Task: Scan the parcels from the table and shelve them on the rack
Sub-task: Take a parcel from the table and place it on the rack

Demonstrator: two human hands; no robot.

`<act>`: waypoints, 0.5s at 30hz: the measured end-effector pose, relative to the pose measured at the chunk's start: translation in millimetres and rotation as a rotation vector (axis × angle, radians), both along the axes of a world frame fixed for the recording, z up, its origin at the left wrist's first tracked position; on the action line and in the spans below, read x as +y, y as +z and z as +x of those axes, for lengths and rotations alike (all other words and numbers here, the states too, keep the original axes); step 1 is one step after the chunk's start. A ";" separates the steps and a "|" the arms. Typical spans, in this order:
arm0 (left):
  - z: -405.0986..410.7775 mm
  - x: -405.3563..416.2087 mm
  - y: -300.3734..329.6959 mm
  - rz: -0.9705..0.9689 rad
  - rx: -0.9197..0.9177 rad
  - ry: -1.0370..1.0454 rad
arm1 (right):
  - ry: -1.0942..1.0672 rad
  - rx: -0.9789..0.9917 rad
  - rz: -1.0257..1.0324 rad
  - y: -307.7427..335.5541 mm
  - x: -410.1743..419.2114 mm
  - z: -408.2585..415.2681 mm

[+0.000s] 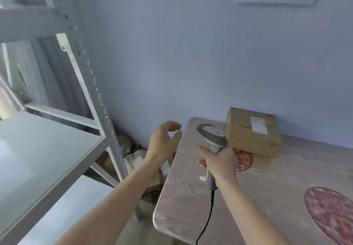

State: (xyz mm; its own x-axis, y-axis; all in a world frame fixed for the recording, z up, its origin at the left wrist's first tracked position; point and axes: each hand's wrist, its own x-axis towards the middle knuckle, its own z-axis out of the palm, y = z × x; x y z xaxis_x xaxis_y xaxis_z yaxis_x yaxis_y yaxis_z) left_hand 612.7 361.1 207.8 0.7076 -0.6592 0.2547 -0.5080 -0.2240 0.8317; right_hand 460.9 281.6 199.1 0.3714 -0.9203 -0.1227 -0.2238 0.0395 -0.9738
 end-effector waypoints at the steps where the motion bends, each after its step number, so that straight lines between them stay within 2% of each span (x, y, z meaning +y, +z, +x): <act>1: -10.0 -17.7 -1.2 0.001 0.005 -0.019 | -0.013 0.003 -0.005 2.3 -15.3 -12.1; 6: -61.1 -101.5 -12.4 0.015 0.053 -0.059 | -0.069 0.045 -0.035 0.3 -94.6 -70.5; 15: -117.4 -213.1 -34.2 0.102 0.105 -0.153 | -0.200 0.039 0.050 -7.5 -214.1 -138.6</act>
State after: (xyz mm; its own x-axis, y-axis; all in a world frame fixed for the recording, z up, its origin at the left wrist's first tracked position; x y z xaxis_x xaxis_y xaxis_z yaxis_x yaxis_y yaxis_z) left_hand 495.3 147.9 173.6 0.6163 -0.7796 0.1112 -0.4542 -0.2366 0.8589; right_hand 322.3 67.6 191.6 0.1759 -0.9677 -0.1806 -0.2445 0.1348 -0.9602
